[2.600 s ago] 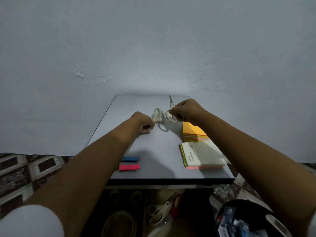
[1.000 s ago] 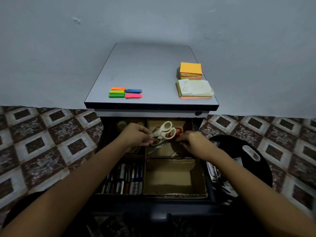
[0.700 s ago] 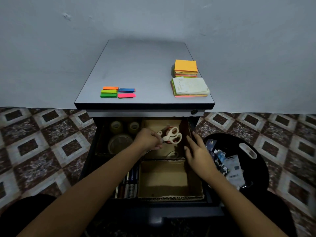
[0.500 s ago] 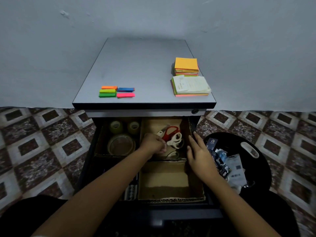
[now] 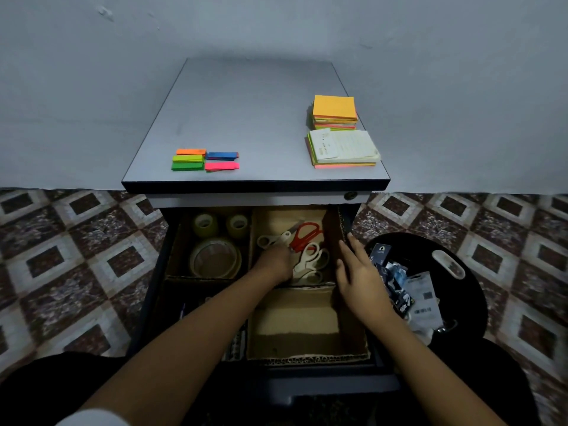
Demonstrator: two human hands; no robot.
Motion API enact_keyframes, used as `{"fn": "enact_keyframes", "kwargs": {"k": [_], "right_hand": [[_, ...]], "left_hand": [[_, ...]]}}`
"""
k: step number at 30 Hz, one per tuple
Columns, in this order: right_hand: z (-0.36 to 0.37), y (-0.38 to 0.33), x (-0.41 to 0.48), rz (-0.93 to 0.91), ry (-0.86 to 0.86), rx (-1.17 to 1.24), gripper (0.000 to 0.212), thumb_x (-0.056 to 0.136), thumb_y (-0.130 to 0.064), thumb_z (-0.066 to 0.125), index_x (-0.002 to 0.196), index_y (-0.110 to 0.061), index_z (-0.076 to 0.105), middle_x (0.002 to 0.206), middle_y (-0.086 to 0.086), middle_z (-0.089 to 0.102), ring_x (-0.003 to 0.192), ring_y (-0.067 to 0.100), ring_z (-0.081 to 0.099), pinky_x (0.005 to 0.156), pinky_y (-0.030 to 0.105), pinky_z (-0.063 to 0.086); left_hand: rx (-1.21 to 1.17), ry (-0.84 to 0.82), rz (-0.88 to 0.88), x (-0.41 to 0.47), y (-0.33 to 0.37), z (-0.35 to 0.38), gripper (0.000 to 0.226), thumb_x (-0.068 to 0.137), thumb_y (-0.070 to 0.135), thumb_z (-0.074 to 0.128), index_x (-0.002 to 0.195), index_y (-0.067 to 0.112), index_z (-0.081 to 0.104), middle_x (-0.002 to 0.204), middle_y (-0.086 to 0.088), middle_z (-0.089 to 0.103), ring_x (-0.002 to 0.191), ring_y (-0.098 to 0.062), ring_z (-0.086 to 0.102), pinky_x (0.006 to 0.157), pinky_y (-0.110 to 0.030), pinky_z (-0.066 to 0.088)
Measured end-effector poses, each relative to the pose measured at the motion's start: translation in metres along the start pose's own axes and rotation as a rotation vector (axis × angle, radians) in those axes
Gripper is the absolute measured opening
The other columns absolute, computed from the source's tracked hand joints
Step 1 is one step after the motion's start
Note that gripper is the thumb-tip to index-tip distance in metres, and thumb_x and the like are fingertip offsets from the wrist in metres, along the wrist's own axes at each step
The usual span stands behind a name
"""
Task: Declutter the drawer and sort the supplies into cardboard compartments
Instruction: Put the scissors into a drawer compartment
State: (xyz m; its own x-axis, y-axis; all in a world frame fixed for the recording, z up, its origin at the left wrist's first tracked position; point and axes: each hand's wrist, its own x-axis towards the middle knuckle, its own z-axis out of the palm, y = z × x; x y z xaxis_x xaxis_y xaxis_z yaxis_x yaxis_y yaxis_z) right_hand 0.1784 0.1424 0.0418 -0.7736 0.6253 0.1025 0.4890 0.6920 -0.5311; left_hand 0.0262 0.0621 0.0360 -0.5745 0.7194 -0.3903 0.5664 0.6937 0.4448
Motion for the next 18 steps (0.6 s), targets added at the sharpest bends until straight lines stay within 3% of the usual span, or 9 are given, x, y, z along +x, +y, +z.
{"fn": "enact_keyframes", "kwargs": {"k": [6,10,18], "right_hand": [[-0.0011,-0.0009,-0.0008,0.002,0.0,0.001,0.046,0.098,-0.017,0.042,0.143,-0.008,0.036,0.156,0.004,0.019,0.143,0.021,0.021,0.113,0.027,0.023],[-0.0015,-0.001,-0.0007,0.004,0.001,0.01,0.046,0.098,-0.016,0.043,0.142,-0.007,0.037,0.156,0.004,0.019,0.143,0.021,0.021,0.112,0.025,0.022],[-0.0022,-0.0017,-0.0009,0.017,0.021,0.021,0.045,0.097,-0.017,0.045,0.141,-0.009,0.039,0.155,0.002,0.022,0.142,0.021,0.026,0.111,0.026,0.025]], "left_hand": [[0.131,-0.072,0.082,-0.0007,0.001,-0.0012,0.021,0.09,0.007,0.05,0.102,-0.001,0.065,0.112,-0.016,0.064,0.104,-0.029,0.058,0.094,-0.038,0.047],[0.162,-0.068,0.065,-0.0056,0.0041,-0.0042,0.026,0.092,0.007,0.046,0.111,-0.006,0.058,0.114,-0.023,0.06,0.106,-0.033,0.056,0.088,-0.037,0.045],[0.079,-0.062,0.012,-0.0061,0.0007,-0.004,0.024,0.086,0.01,0.059,0.109,0.003,0.062,0.109,-0.016,0.063,0.102,-0.027,0.059,0.086,-0.033,0.048]]}}
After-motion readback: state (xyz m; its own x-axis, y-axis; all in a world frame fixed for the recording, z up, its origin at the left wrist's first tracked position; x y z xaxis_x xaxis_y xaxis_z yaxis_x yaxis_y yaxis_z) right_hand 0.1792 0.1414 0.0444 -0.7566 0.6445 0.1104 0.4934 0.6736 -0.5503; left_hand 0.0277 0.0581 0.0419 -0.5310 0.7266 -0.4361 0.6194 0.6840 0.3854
